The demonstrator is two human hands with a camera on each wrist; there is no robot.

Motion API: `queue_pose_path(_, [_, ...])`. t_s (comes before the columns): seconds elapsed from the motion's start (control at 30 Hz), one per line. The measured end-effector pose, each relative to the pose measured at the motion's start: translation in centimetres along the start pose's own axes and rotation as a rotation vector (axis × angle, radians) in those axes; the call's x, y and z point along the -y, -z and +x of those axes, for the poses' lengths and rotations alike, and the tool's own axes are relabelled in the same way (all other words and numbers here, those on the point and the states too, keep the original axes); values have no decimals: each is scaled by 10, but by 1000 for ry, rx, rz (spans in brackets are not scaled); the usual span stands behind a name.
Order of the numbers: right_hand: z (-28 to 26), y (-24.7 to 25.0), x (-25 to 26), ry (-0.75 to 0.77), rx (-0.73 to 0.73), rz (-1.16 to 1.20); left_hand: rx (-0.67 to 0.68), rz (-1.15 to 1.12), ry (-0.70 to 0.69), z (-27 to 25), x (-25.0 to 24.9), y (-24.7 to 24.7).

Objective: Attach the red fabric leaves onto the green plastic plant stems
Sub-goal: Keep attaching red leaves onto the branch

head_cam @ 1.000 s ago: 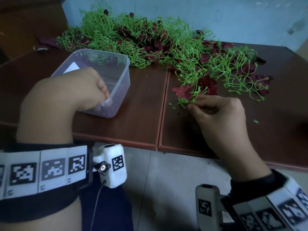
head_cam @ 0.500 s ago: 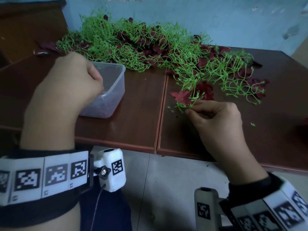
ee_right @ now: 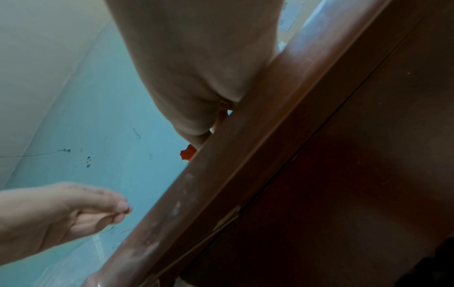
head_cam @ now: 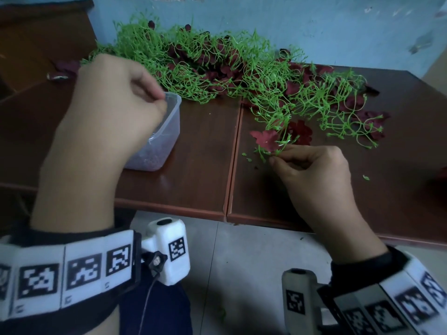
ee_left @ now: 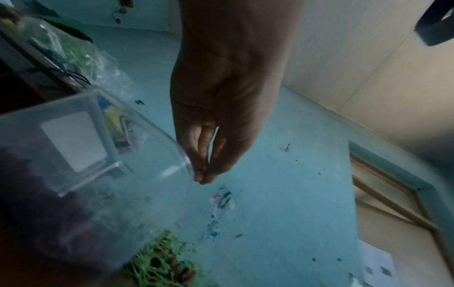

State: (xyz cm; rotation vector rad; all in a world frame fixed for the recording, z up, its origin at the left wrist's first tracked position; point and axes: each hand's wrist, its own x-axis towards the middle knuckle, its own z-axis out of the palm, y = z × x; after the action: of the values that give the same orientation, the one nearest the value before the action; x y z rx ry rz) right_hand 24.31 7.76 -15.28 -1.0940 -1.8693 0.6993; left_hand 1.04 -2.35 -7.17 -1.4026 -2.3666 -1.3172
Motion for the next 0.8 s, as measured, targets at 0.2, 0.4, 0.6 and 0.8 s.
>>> queue_pose_path(0.2, [1,0,4,-28,-74,38,248,-218,-83,-26,-39,-48])
queue_pose_path(0.4, [2,4,4,-30,-89,-7,377,-81,-100,-47,-42,-84])
queue_pose_path(0.6, [2,8,3,-33,-61,-22,433,-26,-47,-46,-39,-92])
queue_pose_path(0.8, [0,10,3,-18,1,-27,447,-37,-40,-42,-39,-93])
